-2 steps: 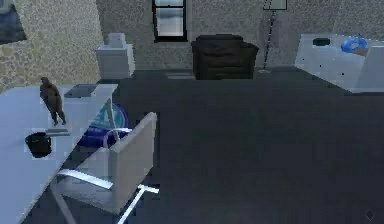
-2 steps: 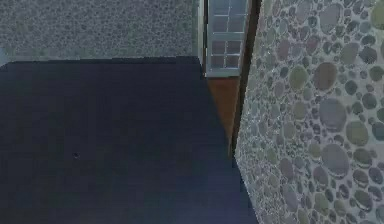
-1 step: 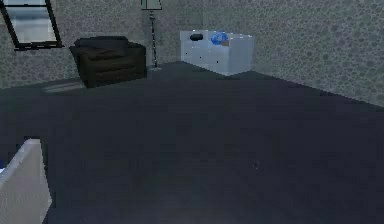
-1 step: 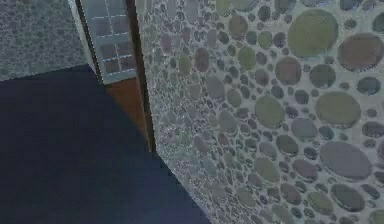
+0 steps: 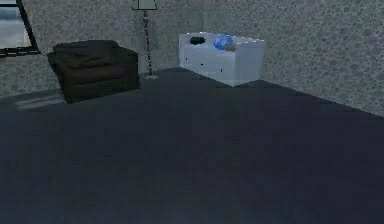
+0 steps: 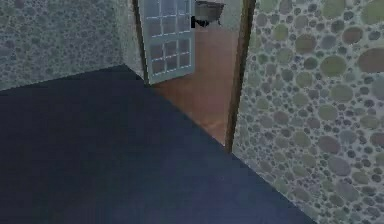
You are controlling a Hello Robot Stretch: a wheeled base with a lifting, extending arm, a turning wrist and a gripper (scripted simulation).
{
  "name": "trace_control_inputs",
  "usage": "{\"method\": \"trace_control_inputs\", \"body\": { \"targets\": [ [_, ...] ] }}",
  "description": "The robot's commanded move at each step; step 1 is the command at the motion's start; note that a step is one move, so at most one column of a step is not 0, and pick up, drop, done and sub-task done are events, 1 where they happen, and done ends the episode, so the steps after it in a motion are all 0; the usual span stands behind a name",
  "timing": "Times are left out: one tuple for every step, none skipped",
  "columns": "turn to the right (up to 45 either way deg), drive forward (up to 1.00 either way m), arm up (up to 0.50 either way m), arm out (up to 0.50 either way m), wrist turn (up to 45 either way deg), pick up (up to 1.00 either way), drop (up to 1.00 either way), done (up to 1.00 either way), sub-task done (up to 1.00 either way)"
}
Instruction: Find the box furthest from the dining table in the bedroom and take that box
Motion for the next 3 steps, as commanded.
{"method": "trace_control_inputs", "body": {
  "targets": [
    [-33.0, 0.00, 0.00, 0.00, 0.0, 0.00, 0.00, 0.00, 0.00],
    [0.0, 1.00, 0.00, 0.00, 0.0, 0.00, 0.00, 0.00, 0.00],
    [-18.0, 0.00, 0.00, 0.00, 0.0, 0.00, 0.00, 0.00, 0.00]
  ]
}}
